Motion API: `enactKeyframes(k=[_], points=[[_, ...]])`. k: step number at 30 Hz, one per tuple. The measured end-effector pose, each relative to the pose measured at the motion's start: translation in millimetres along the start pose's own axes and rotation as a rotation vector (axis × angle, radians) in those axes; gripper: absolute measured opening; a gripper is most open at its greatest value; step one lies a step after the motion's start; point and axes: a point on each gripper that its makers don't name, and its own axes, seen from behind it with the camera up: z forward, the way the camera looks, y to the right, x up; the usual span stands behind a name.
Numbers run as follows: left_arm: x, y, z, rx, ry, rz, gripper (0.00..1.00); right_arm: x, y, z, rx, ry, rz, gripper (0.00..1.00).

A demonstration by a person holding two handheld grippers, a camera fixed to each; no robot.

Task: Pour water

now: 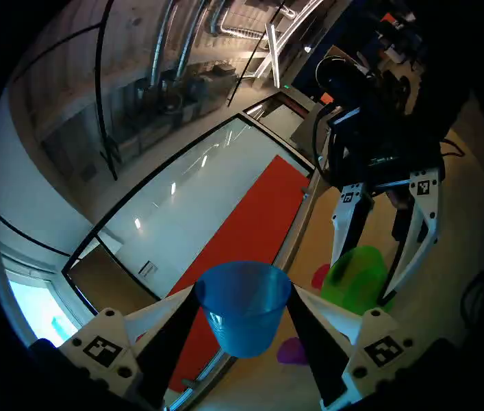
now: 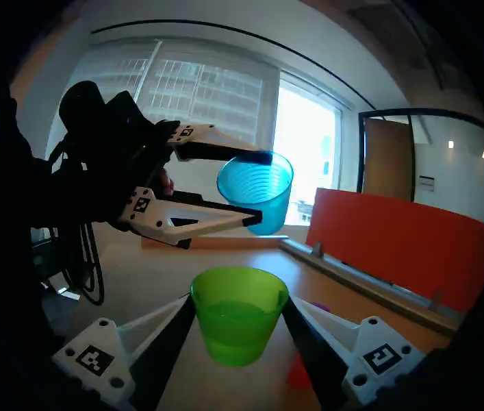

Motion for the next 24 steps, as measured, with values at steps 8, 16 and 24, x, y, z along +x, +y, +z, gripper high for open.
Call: enactKeyframes(k=[8,16,24], points=[[-4.2,-6.7,-4.2,0.006,-0.012,-0.106,0.87,5.4,3.4,-1.2,-0.010,0.006,-0.003,0.91],[-11.2,-11.3,-2.8,0.011,-0.019,-0.220,0.87,6.7,3.8,-1.9,-0.013,0.003,-0.009,0.91],[-17.7,-14.1,-0.5,0.012,-0.030,-0.326,0.87,8.3,5.6,-1.9,-0.016,0.007,-0.011,0.91]])
